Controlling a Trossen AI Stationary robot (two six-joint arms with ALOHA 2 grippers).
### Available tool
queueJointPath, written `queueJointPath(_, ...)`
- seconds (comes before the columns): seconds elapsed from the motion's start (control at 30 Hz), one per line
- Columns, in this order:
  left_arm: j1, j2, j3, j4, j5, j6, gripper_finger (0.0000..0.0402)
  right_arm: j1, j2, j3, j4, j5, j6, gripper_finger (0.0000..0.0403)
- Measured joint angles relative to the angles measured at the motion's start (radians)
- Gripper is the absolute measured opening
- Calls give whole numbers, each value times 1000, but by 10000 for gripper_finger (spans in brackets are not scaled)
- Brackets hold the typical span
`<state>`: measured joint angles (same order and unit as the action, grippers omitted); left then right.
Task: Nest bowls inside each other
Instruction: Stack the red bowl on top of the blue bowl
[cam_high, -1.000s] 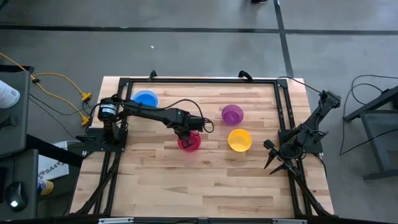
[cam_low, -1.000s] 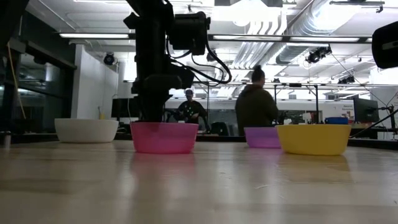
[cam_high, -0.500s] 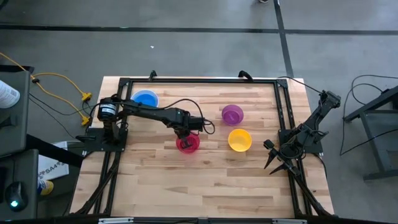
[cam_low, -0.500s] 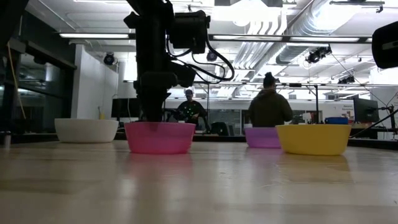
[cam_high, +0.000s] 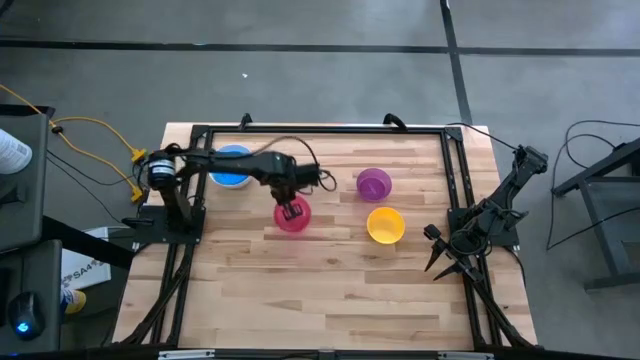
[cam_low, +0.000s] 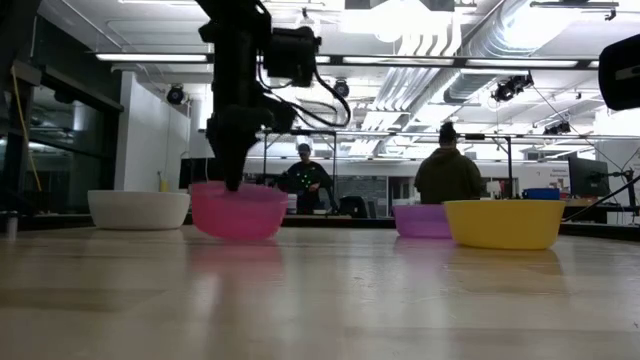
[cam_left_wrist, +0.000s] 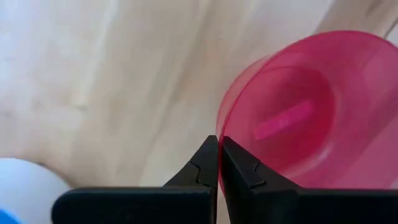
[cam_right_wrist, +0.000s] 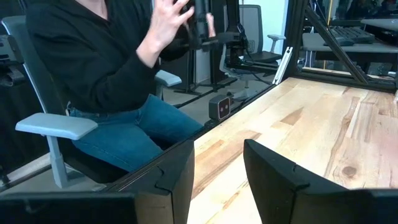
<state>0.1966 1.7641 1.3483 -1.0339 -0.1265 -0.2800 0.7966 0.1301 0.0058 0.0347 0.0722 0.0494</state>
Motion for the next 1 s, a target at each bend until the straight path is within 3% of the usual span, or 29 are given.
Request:
queueJointPath(0.2, 93, -120, 0, -128, -6, 80, 1, 0, 0, 0, 1, 2, 0, 133)
queueJointPath(0.47, 207, -255, 0, -303, -75, 74, 0, 0, 0, 0, 4, 3, 0, 133)
queueJointPath(0.8, 354, -335, -12, -347, -85, 144, 0, 0, 0, 0, 4, 3, 0, 133)
queueJointPath(1.0, 465, -423, -92, -310, -56, 171, 0, 0, 0, 0, 4, 3, 0, 133)
